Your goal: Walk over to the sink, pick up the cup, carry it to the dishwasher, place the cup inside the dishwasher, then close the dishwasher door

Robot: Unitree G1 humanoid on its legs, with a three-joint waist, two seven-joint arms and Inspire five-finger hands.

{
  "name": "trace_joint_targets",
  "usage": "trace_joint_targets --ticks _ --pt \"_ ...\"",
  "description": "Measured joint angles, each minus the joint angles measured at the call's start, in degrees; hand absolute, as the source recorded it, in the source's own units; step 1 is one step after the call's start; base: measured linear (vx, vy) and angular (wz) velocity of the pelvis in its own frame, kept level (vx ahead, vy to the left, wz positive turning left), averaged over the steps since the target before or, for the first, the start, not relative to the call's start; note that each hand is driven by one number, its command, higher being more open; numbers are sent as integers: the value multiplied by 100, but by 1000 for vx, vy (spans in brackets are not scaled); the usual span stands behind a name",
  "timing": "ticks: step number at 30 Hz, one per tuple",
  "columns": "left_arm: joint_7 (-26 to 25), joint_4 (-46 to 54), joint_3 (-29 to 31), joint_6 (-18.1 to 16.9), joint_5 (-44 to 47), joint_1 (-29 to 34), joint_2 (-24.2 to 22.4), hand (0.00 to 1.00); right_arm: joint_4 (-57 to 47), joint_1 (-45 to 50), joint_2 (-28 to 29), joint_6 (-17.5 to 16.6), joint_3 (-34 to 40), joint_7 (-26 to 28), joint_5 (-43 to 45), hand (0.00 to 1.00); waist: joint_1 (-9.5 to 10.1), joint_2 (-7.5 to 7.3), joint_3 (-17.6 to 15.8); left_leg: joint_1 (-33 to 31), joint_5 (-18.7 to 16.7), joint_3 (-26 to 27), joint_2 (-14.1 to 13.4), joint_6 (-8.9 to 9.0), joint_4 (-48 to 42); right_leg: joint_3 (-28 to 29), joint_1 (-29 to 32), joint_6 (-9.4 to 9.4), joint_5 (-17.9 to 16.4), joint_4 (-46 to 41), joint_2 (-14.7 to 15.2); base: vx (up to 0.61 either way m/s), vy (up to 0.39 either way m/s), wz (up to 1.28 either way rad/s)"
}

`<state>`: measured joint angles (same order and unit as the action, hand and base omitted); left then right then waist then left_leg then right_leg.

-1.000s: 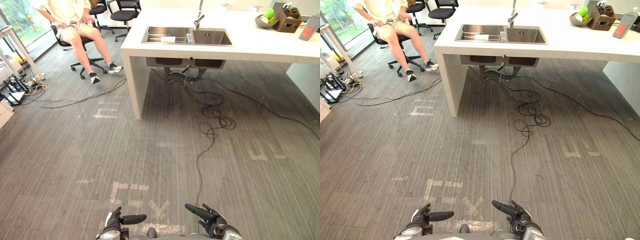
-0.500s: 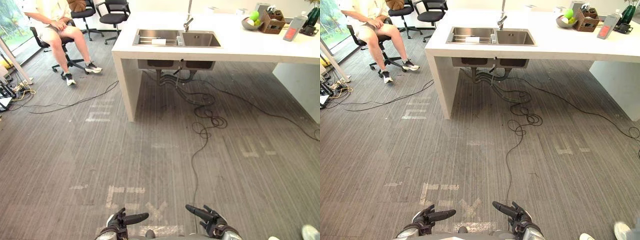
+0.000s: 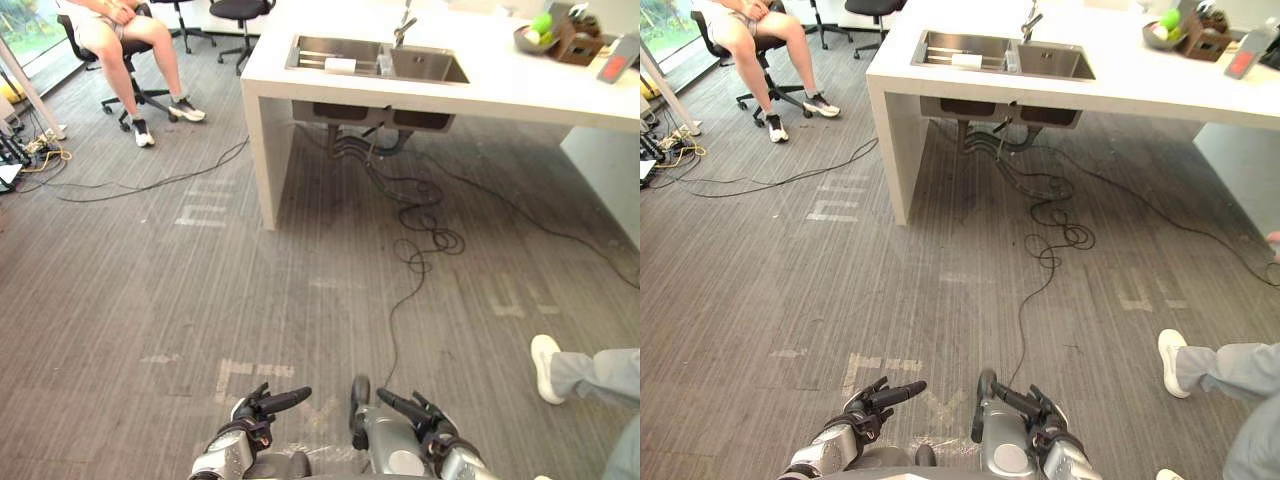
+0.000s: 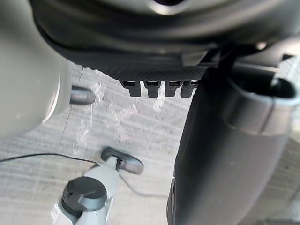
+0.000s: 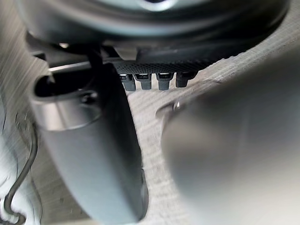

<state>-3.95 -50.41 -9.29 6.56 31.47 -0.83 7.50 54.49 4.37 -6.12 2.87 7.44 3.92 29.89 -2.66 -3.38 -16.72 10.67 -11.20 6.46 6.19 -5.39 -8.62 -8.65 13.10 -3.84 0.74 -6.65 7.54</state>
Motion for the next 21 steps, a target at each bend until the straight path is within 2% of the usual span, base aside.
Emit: trace_joint_targets --ticks 1,2,3,4,5,6,7,8,9,10,11,12,14,15,16,17,18,19,20,21 --pt "-3 16 5 -23 -1 -2 25 100 6 14 12 6 55 25 16 100 -1 -1 1 -15 -132 -45 -31 50 -86 -1 34 78 43 -162 -13 438 -199 23" --pt "-29 20 7 -68 -3 -8 42 100 10 5 10 39 161 70 38 100 -16 60 3 -97 -365 -75 -141 159 -262 -115 181 320 79 -508 -37 411 -191 16" --pt "-63 16 2 -74 -3 -7 36 100 9 4 1 41 226 84 37 100 -24 122 28 -139 -492 -76 -238 248 -349 -197 298 420 10 -772 -69 482 -225 9" --pt "-132 -53 -1 -73 -2 22 12 100 6 39 -47 59 280 90 26 100 -22 252 133 -88 -676 -31 -466 521 -397 -379 396 548 -101 -1166 -176 442 -186 -5" --pt "-169 -110 0 -81 3 41 10 100 8 59 -73 70 270 97 18 100 -2 304 196 -52 -768 43 -577 655 -583 -455 400 601 -103 -1230 -233 594 -222 -2" --pt "-245 -191 43 -92 6 -50 43 100 24 25 -109 72 228 95 2 100 -39 304 173 -608 -764 246 -842 790 -1990 -572 398 1018 -307 -1571 -265 612 -242 -6" --pt "-280 -189 48 -146 14 -57 -31 100 23 -5 -169 87 180 110 -90 100 -43 362 176 -1210 -266 518 -1259 1016 -3546 -588 225 1067 -607 -1714 -376 623 -251 2" --pt "-317 -122 47 -240 3 -71 -48 100 2 -16 -191 86 164 118 -136 100 -46 417 153 -1480 37 518 -1455 952 -4218 -617 47 1154 -732 -1726 -449 638 -258 -8" --pt "-323 -4 113 -332 7 -102 -85 100 21 -39 -242 83 112 128 -307 100 -15 460 81 -1881 -10 466 -1719 866 -5365 -620 -340 1248 -1019 -1771 -599 647 -223 -13" --pt "-328 127 189 -397 -1 -133 -92 100 22 -121 -247 79 99 166 -435 100 14 442 -29 -2232 -72 332 -1761 787 -5924 -602 -750 1283 -1253 -1787 -655 623 -207 -20" --pt "-329 184 206 -426 -2 -155 -102 100 22 -160 -255 74 104 185 -436 100 23 431 -54 -2408 -81 301 -1723 797 -5969 -592 -919 1284 -1329 -1768 -664 569 -179 -28" --pt "-334 361 208 -464 -6 -158 -125 100 13 -254 -294 71 104 212 -424 100 33 415 -90 -2716 -92 379 -1640 814 -5646 -540 -1236 1266 -1403 -1606 -688 542 -141 -35" --pt "-331 576 210 -536 -10 -129 -170 100 -57 -399 -339 81 103 230 -399 100 58 377 -122 -2943 -75 633 -1364 839 -4242 -394 -1726 1221 -1405 -1131 -690 644 -118 -39" --pt "-331 716 211 -583 -36 -97 -219 100 -179 -457 -368 122 109 226 -309 100 90 375 -130 -2942 66 715 -1104 882 -2890 -296 -1988 1081 -1445 -885 -694 634 -60 -39" --pt "-331 887 209 -651 -116 -10 -276 100 -232 -492 -376 161 124 193 -176 100 152 437 -158 -2817 488 669 -829 870 -1355 -191 -2234 960 -1506 -732 -751 524 -25 -39" --pt "-332 965 204 -692 -118 37 -308 100 -225 -488 -417 171 125 172 -155 100 193 483 -171 -2744 791 625 -714 853 -655 -132 -2349 897 -1541 -675 -803 515 19 -44" --pt "-332 1072 191 -825 -124 141 -371 100 -197 -461 -470 198 122 148 -16 100 312 700 -174 -2649 1346 466 -591 847 377 5 -2619 794 -1603 -549 -1034 511 83 -50" --pt "-354 1133 191 -923 -126 256 -398 100 -161 -398 -499 207 121 158 50 100 404 925 -169 -2658 1486 501 -674 731 542 216 -2895 674 -1704 -451 -1371 508 119 -63" --pt "-376 1145 200 -972 -125 305 -336 100 -91 -374 -459 212 116 167 55 100 503 1027 -166 -2643 2184 406 -761 119 365 392 -3131 648 -1825 -425 -1548 522 136 -43" --pt "-425 1143 198 -989 -124 332 -264 100 -18 -366 -429 251 112 200 93 100 532 971 -171 -2633 2621 432 -760 -222 223 440 -3286 643 -1861 -394 -1539 415 108 -8"
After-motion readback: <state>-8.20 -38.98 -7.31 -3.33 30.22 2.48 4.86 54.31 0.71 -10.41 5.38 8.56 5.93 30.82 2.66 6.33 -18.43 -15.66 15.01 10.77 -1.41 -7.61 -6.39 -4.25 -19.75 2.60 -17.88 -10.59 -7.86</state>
